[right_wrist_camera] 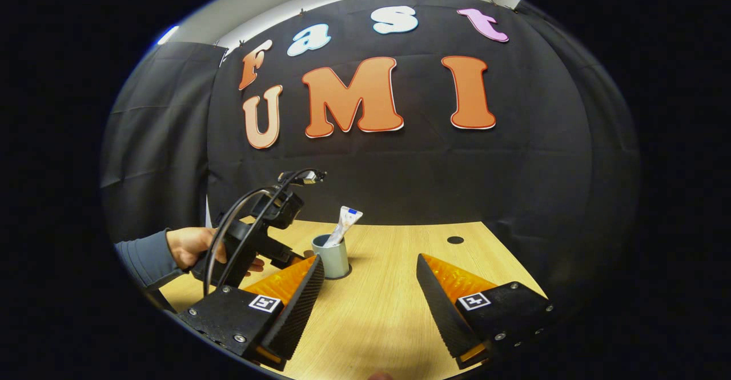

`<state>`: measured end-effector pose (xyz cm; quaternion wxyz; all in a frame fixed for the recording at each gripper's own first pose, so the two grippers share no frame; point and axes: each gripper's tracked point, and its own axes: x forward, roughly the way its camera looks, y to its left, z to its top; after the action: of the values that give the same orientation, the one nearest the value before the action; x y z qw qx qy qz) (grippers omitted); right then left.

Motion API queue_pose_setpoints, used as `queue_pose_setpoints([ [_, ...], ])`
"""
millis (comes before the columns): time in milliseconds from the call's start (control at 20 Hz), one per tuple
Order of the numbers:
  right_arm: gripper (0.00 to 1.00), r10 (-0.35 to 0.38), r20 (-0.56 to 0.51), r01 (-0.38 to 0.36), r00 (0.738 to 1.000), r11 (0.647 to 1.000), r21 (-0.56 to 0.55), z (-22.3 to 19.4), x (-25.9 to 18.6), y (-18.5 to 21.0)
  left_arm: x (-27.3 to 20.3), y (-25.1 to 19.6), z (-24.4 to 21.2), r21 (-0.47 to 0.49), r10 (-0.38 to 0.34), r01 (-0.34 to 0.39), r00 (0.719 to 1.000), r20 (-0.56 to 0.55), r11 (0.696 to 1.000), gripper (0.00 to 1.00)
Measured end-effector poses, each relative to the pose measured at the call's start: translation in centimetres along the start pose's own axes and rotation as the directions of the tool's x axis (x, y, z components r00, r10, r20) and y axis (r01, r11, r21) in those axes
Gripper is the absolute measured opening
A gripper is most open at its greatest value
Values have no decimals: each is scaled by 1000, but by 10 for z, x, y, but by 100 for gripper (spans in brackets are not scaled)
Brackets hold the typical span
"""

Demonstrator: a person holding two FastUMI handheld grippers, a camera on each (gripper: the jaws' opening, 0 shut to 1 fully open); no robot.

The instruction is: Put the toothbrush and toothpaste on the desktop into the cup, then pick up the cup and place it on the coaster on the desktop.

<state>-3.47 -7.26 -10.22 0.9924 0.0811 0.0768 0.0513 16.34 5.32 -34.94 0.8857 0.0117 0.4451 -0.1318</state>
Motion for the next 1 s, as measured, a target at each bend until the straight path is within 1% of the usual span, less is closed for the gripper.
queue_pose_setpoints([
  [150,97,5,13,-5,1000,1000,-18,6,5,14,-39,9,13,16,18,-20,994,108,1000,99],
  [250,97,9,28,-8,1000,999,-31,14,8,27,-67,21,22,30,51,-58,980,194,998,98],
  [350,97,20,48,-19,999,999,-28,20,11,43,-92,29,30,25,86,-97,957,278,995,98],
  [450,97,25,68,-24,997,999,-22,30,15,56,-118,31,40,24,132,-151,921,368,988,97],
  [550,97,20,95,-17,995,999,-28,38,19,65,-111,30,40,27,168,-199,885,435,980,96],
  [700,97,3,143,3,990,999,-44,50,20,76,-112,31,45,31,211,-267,822,528,963,96],
  [850,97,-10,164,18,986,999,-46,57,26,85,-117,32,48,3,218,-273,774,594,962,96],
  [1000,97,-15,185,24,983,999,-49,60,25,92,-124,34,53,-23,227,-284,711,666,958,96],
])
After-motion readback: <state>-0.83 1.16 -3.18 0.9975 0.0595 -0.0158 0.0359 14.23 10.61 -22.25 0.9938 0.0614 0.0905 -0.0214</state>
